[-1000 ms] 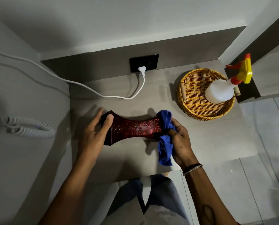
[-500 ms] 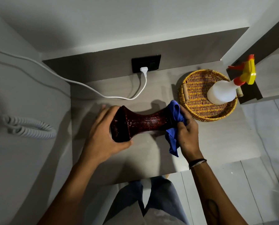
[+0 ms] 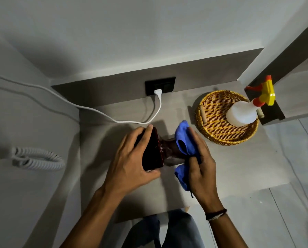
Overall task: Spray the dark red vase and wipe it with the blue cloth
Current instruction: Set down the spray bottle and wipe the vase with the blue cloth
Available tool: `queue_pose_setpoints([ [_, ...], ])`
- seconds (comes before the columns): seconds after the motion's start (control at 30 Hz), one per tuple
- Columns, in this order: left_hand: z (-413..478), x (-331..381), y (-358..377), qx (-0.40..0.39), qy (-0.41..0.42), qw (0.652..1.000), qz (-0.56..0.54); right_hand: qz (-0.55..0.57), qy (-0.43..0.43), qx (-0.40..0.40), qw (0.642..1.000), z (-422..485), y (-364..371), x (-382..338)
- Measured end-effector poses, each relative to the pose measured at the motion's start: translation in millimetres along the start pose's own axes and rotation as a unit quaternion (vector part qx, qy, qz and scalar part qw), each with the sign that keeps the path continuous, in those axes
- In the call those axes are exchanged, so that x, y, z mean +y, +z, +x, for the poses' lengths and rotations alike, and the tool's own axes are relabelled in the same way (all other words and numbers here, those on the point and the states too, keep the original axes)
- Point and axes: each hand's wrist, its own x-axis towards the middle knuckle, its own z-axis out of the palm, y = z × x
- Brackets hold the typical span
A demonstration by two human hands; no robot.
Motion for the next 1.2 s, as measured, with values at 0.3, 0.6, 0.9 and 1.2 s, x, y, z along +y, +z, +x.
queue_pose_setpoints([
  [0.3, 1, -6, -7, 0.003, -0.023, 1.0, -0.006, -0.175, 0.002, -0.209, 0.962, -6, 5, 25],
  [0.6, 6, -4, -12, 0.015, -0.01, 0.999, -0.038, -0.077, -0.108, -0.202, 0.97, -29, 43, -27],
  [0.9, 1, -1, -18, -0.002, -0.029, 0.998, -0.054, -0.266, 0.016, -0.211, 0.941, 3, -5, 35],
  [1.2, -2, -5, -16, 0.011, -0.034, 0.998, -0.053, -0.175, -0.17, -0.201, 0.949, -31, 43, -8],
])
